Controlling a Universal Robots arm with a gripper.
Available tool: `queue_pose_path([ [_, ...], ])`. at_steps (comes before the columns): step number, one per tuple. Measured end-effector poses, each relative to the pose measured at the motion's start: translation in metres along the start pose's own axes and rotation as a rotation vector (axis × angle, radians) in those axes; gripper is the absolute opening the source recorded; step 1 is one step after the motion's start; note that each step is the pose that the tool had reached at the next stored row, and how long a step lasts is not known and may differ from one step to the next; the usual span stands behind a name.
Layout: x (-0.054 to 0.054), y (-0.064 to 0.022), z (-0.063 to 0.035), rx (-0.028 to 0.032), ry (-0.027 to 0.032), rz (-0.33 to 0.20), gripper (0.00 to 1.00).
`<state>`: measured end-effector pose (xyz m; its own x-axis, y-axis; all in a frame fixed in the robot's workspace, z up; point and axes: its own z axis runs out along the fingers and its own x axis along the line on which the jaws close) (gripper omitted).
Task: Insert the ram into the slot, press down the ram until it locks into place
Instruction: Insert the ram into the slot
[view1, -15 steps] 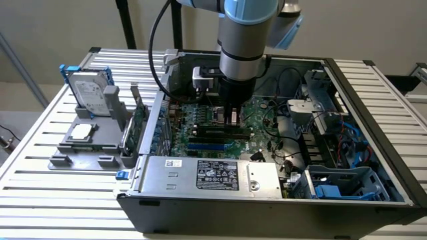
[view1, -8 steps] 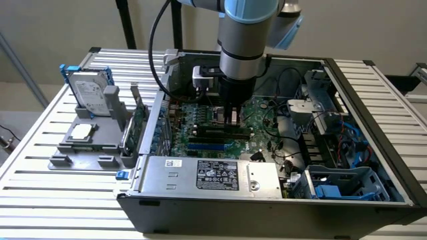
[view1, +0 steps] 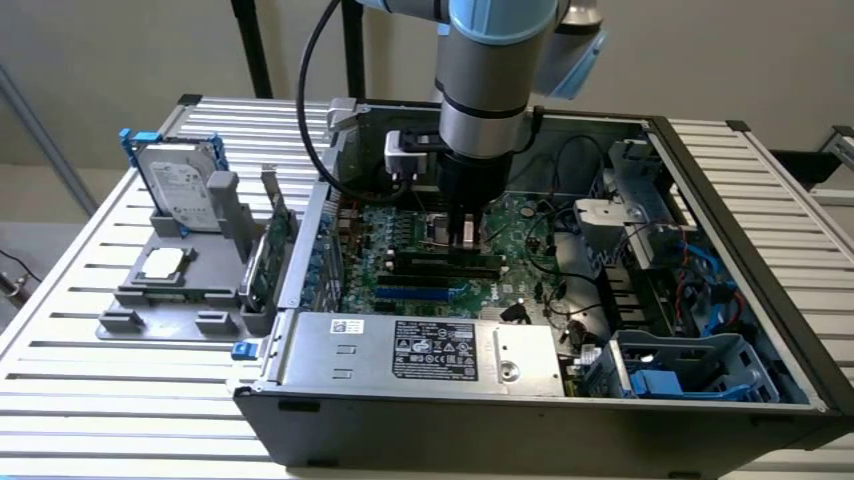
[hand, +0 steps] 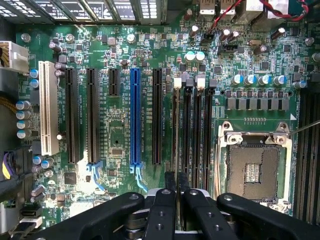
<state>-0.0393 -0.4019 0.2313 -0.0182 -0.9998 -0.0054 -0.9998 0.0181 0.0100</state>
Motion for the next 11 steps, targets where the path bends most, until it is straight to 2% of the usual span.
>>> queue_pose_path([
  [11,-0.0001,0.0001,0.0028,-0.0001,0.0001,0.000,0.13],
])
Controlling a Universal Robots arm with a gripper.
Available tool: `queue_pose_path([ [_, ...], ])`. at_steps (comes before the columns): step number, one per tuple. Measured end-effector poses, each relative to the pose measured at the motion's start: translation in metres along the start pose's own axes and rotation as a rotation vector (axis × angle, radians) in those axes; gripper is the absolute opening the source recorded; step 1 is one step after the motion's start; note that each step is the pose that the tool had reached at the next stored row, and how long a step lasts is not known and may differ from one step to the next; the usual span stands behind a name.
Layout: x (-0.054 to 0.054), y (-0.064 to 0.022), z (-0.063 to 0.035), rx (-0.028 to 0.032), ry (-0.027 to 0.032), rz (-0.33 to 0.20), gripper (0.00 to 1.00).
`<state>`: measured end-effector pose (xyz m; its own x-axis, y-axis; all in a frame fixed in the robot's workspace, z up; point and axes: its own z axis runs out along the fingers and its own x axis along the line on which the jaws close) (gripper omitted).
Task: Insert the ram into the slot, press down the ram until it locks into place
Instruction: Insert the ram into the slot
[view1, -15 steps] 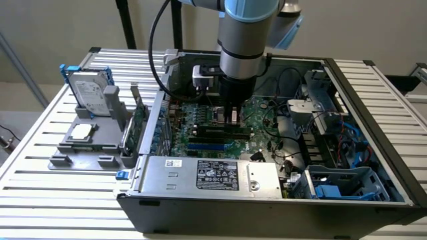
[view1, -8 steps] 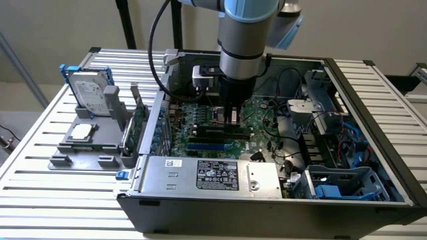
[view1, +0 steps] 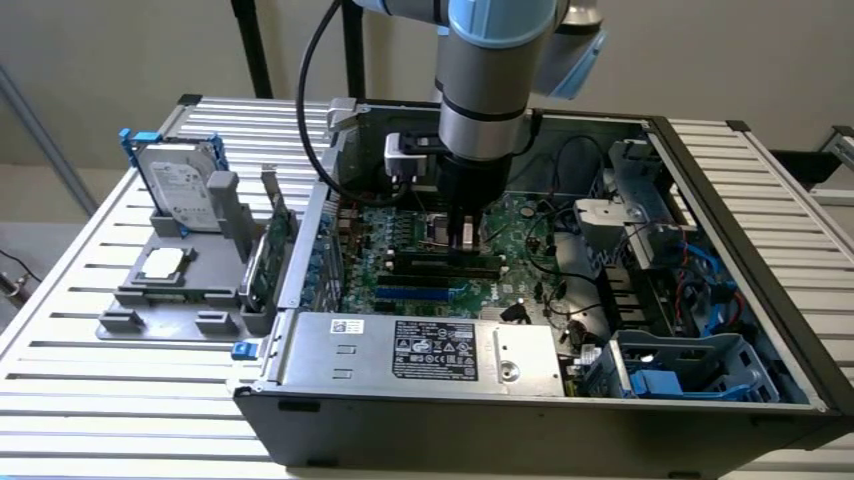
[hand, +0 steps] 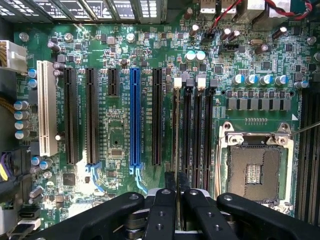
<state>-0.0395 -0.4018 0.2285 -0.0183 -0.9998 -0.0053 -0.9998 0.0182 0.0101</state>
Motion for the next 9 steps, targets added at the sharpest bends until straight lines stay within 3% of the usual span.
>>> queue_pose_path([
  [9,-0.0003,0.0007,0.0010,0.0001,-0.0003,0.000,0.13],
])
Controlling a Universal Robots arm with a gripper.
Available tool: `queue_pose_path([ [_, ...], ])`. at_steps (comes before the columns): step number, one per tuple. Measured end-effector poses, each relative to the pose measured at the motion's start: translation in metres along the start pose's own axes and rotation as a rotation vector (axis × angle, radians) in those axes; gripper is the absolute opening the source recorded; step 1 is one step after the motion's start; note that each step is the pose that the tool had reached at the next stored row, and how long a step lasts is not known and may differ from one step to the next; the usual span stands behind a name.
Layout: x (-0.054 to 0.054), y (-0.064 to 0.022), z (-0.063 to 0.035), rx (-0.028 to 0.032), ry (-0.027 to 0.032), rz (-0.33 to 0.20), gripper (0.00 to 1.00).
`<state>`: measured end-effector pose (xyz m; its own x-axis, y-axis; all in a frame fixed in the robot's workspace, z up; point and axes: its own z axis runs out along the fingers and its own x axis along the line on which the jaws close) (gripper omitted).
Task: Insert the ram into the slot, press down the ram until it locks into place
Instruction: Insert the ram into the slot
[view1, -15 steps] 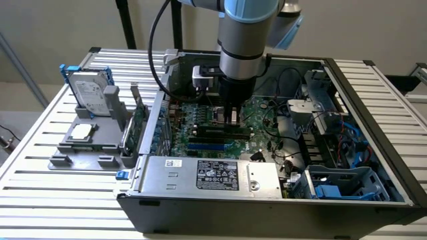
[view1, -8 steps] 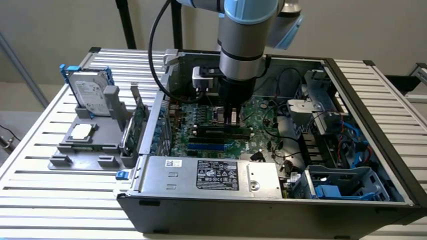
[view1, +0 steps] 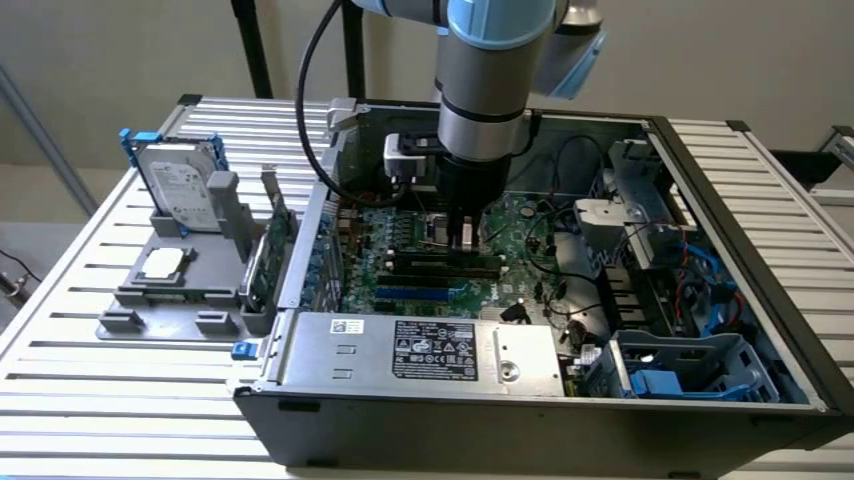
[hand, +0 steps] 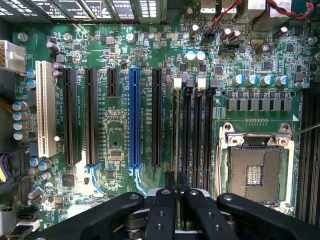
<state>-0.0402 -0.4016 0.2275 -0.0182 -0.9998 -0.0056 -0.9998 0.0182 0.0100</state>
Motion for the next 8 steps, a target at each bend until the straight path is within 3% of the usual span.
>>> queue_pose_path([
  [8,-0.0001,0.0000,0.0001,0.0000,0.0001,-0.001,0.13],
])
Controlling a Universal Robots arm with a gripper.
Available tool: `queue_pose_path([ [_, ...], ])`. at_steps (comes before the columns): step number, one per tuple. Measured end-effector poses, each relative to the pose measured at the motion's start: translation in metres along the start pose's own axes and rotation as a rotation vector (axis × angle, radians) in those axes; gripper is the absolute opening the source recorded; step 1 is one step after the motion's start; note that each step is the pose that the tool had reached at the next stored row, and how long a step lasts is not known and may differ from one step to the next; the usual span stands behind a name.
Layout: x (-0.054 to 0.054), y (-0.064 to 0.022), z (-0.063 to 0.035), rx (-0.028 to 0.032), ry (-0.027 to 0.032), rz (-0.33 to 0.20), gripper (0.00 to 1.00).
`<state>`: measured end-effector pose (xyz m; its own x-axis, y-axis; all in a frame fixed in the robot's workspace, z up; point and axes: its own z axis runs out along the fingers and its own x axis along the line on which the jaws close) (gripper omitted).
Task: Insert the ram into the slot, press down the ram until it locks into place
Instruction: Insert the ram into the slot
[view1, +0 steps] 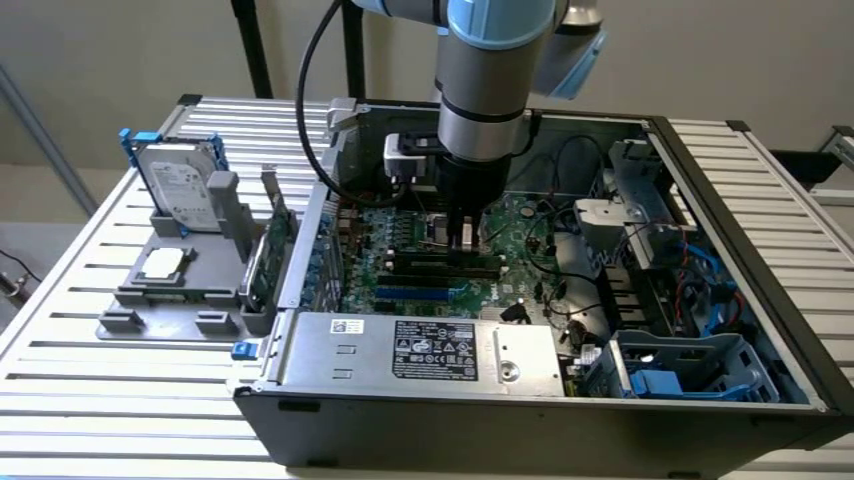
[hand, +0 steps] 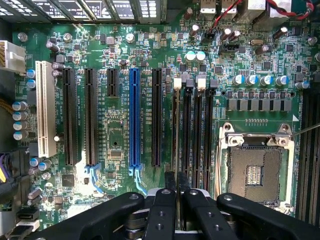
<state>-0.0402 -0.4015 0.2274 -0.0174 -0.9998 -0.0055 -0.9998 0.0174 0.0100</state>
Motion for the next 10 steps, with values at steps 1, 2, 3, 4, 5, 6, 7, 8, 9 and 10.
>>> queue_pose_path([
  [1,-0.0001,0.0000,0.0001,0.0000,-0.0001,0.000,0.13],
  [2,-0.0002,0.0000,0.0001,0.0000,-0.0001,-0.001,0.13],
  [3,-0.0003,0.0000,0.0001,0.0000,-0.0001,-0.001,0.13],
  [4,-0.0004,0.0000,0.0003,0.0000,-0.0001,-0.002,0.13],
  [5,-0.0007,0.0000,0.0005,0.0002,-0.0005,-0.002,0.13],
  [6,-0.0009,0.0000,0.0006,0.0001,-0.0003,-0.003,0.13],
  [7,-0.0009,0.0000,0.0006,0.0000,-0.0001,-0.003,0.13],
  [8,-0.0009,0.0000,0.0006,-0.0001,0.0001,-0.003,0.13],
  [9,-0.0009,0.0000,0.0008,-0.0001,0.0002,-0.004,0.13],
  [10,-0.0009,0.0000,0.0013,0.0000,0.0001,-0.004,0.13],
])
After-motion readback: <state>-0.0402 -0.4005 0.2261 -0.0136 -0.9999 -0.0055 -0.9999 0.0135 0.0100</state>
